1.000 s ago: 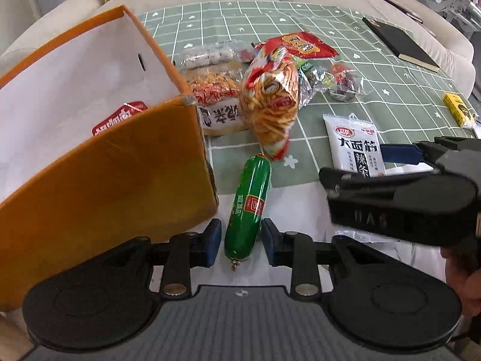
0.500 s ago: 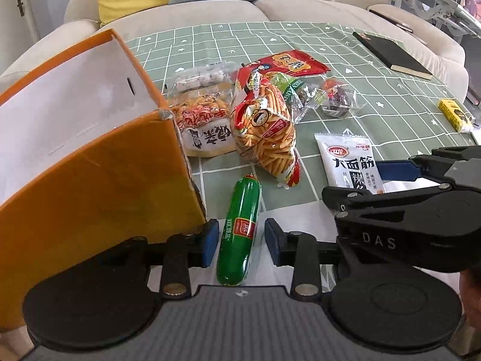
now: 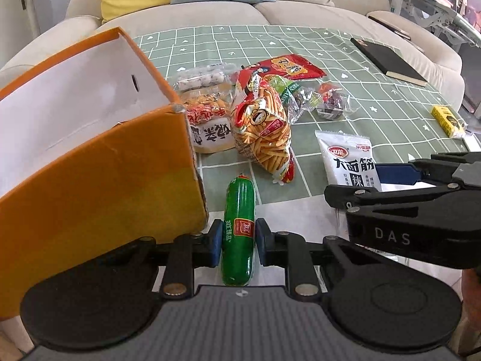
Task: Organize snacks
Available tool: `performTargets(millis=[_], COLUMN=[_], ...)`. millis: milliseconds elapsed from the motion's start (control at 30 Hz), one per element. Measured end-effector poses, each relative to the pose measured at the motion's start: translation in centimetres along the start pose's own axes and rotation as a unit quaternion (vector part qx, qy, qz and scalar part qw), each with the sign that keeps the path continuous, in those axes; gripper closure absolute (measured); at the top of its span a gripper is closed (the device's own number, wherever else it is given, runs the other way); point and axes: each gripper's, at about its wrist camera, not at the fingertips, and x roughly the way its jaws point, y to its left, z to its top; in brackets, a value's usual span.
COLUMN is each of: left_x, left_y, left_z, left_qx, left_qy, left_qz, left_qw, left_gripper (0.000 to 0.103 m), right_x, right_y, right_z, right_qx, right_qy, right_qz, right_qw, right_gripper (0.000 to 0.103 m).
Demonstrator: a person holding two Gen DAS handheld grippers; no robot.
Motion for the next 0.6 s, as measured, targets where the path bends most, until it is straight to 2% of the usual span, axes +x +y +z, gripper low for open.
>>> performTargets(millis=[600], left_x=[-5.7], left_y=[0.7], left_z=[1.3], left_qx=[-0.04], left_qy=[-0.06], left_qz=[-0.039], left_qw=[0.9966], left_gripper=[0.078], right_x=[-5.2], right_y=[-1.6], right_z=[0.1], right_qx=[0.061], right_qy=[-0.044], right_qz=[0.038], right_qw=[0.996], right_gripper=[0.053])
